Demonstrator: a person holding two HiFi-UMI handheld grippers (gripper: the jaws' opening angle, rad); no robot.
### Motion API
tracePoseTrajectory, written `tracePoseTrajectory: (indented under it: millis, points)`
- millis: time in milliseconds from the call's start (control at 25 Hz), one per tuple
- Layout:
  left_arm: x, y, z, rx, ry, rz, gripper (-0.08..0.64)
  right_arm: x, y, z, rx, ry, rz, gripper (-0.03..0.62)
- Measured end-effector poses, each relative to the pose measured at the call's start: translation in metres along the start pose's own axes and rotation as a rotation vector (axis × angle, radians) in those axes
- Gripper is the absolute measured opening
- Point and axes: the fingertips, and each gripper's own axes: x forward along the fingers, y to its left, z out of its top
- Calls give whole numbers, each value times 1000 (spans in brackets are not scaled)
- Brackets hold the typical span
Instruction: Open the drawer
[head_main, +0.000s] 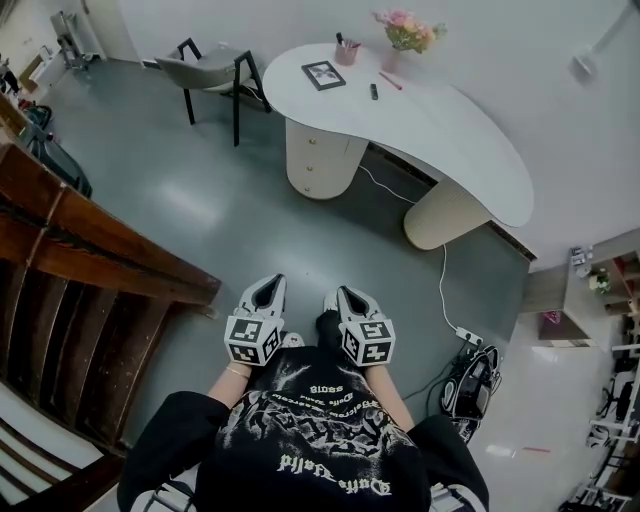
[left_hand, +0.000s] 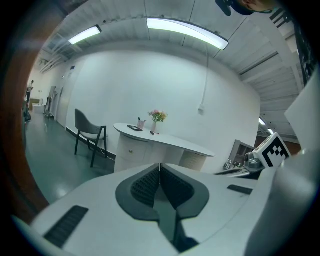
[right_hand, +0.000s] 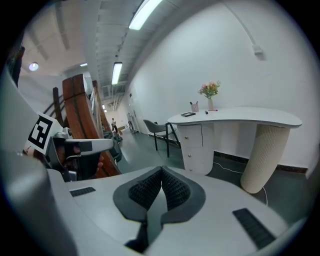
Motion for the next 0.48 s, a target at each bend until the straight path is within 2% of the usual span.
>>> tracePoseTrajectory:
  millis: [480]
  points:
    - [69,31,21,6,7,120,25,71,-47,44,-38,14,111,26]
